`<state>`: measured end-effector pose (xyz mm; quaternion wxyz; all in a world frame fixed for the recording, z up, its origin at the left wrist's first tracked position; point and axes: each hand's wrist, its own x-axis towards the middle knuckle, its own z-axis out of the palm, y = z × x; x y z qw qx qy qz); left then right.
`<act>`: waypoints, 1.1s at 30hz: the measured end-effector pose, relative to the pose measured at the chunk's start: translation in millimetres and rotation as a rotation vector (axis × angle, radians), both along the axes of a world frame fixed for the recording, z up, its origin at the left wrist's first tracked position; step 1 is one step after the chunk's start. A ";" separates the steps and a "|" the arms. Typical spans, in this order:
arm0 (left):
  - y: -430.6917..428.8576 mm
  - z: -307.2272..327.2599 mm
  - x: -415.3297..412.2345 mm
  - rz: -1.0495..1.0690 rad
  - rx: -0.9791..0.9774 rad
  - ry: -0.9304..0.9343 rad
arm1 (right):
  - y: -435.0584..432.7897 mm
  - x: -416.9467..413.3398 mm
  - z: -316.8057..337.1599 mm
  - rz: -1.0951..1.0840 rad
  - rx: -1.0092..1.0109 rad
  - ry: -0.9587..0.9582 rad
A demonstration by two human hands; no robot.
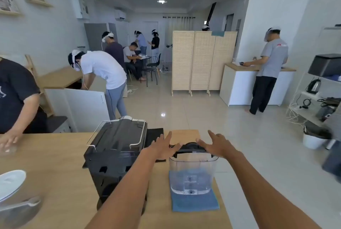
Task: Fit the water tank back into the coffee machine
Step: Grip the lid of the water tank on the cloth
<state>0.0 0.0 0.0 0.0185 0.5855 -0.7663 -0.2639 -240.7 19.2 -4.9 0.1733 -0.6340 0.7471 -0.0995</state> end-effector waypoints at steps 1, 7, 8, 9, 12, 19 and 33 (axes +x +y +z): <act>-0.1 -6.2 -2.1 0.009 0.002 0.021 | -0.3 -1.9 -5.6 -0.008 -0.002 0.000; -15.3 -34.0 1.9 0.188 0.131 0.238 | -1.7 -3.6 -20.2 -0.066 -0.017 -0.107; -14.6 -33.6 3.1 0.196 0.140 0.256 | -0.2 -2.5 -17.5 -0.063 -0.018 -0.121; -14.9 -33.2 5.0 0.209 0.154 0.273 | -0.7 -1.5 -16.9 -0.058 -0.024 -0.137; -18.6 -35.0 -9.4 0.247 0.238 0.331 | -9.1 -17.4 -25.5 -0.057 0.013 -0.201; -18.4 -35.2 -15.5 0.215 0.278 0.383 | -9.4 -21.1 -25.3 -0.030 0.103 -0.298; -17.7 -53.7 -11.7 0.330 0.444 0.713 | -4.4 -18.3 -19.6 -0.008 0.055 -0.383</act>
